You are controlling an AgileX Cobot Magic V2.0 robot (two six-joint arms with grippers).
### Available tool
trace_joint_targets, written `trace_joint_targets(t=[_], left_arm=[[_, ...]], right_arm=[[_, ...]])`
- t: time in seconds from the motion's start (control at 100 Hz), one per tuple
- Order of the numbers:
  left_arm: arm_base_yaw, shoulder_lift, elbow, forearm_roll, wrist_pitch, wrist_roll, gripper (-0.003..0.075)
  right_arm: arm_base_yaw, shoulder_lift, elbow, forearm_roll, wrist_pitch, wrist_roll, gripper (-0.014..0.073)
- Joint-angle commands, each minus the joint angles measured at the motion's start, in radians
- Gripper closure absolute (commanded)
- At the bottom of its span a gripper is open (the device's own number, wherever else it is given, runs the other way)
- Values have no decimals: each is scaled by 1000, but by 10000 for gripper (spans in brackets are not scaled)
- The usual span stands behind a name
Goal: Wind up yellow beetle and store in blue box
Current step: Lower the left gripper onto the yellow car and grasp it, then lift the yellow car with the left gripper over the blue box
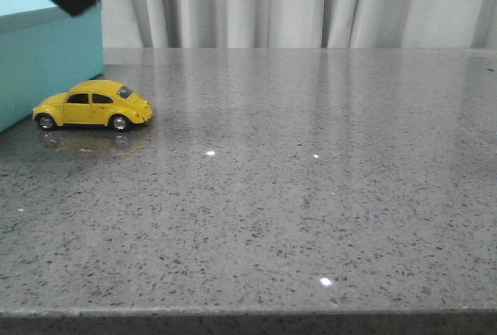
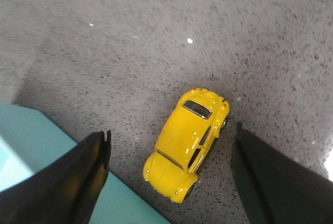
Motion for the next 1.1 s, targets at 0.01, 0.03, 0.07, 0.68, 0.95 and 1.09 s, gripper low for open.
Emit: trace_joint_targets(t=[0.01, 0.03, 0.07, 0.68, 0.95, 1.09], left_arm=[[-8, 28, -41, -8, -6, 69, 238], [-8, 40, -41, -8, -4, 83, 238], [-8, 63, -41, -8, -4, 102, 238], [-6, 246, -41, 43, -68, 122, 244], [-6, 247, -41, 43, -66, 122, 490], [-6, 247, -41, 43, -66, 122, 587]], right_arm=[[0, -14, -27, -3, -56, -12, 118], [0, -14, -27, -3, -56, -12, 118], [0, -14, -27, -3, -56, -12, 118], [0, -14, -27, -1, -64, -12, 118], [0, -14, -27, -1, -64, -12, 118], [0, -14, -27, -1, -64, -12, 118]])
